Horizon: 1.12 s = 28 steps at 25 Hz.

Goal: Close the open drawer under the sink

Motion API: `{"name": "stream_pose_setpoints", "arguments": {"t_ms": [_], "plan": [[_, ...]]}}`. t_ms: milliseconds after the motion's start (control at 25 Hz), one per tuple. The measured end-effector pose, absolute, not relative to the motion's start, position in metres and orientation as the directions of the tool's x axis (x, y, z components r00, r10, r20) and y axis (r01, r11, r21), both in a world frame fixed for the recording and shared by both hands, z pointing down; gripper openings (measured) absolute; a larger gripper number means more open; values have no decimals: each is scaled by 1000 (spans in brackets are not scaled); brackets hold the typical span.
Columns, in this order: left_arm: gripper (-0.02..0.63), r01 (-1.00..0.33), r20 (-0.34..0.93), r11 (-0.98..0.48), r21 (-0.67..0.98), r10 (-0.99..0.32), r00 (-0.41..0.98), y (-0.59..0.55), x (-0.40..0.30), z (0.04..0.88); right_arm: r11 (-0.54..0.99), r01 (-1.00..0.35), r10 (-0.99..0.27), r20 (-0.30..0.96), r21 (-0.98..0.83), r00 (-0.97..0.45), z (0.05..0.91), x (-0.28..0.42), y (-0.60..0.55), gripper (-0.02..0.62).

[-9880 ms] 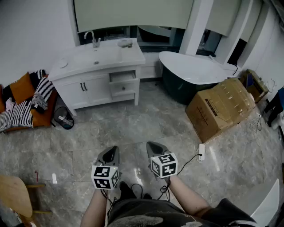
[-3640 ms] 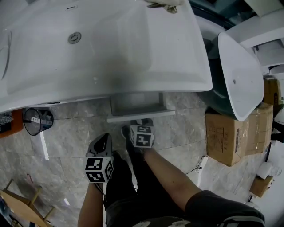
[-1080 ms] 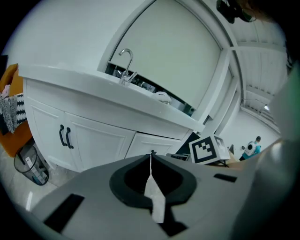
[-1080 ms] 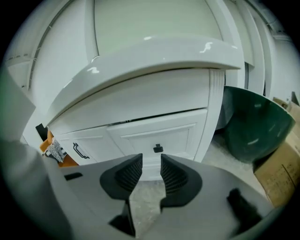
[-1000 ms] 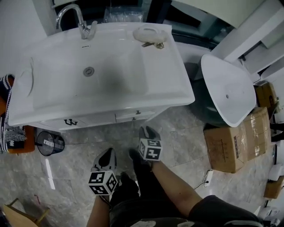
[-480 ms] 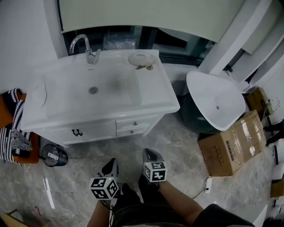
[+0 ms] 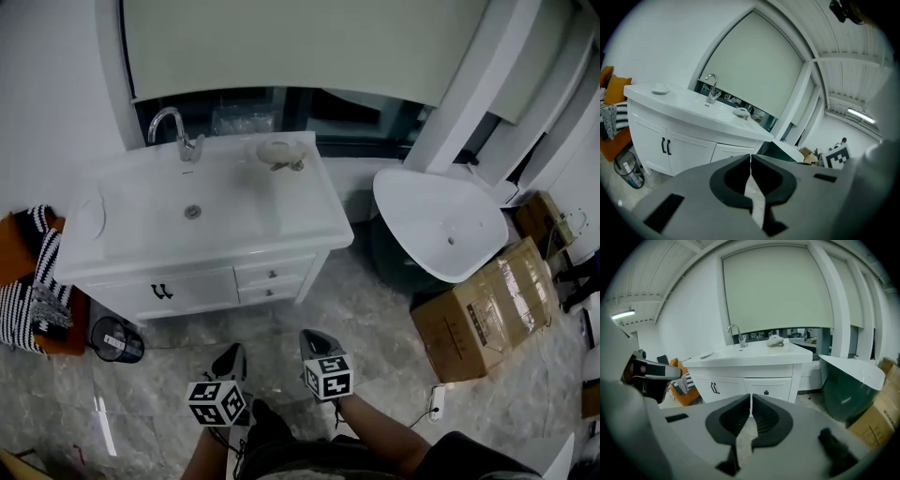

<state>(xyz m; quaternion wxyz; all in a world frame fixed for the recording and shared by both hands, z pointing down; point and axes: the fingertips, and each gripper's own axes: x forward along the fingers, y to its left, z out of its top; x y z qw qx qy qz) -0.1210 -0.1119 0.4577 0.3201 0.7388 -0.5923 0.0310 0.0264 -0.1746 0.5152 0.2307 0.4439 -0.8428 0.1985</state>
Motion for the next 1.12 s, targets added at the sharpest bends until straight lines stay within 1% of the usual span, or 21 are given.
{"name": "stream_pose_setpoints", "arguments": {"t_ms": [240, 360, 760, 960, 1120], "plan": [[17, -898, 378, -101, 429, -882, 280, -90, -65, 431, 608, -780, -634, 501, -147, -589, 489, 63, -149, 31], [17, -903, 368, -108, 416, -888, 276, -73, -36, 425, 626, -765, -639, 461, -155, -616, 477, 85, -133, 31], [17, -922, 323, -111, 371, -916, 240, -6, 42, 397, 634, -757, -653, 414, -158, -634, 453, 158, -70, 29], [17, -931, 320, -95, 352, -923, 215, 34, 69, 394, 639, -752, -658, 393, -161, -642, 445, 192, -40, 29], [17, -936, 317, -91, 340, -926, 205, 51, 82, 384, 654, -740, -654, 376, -156, -657, 433, 206, -24, 29]]}}
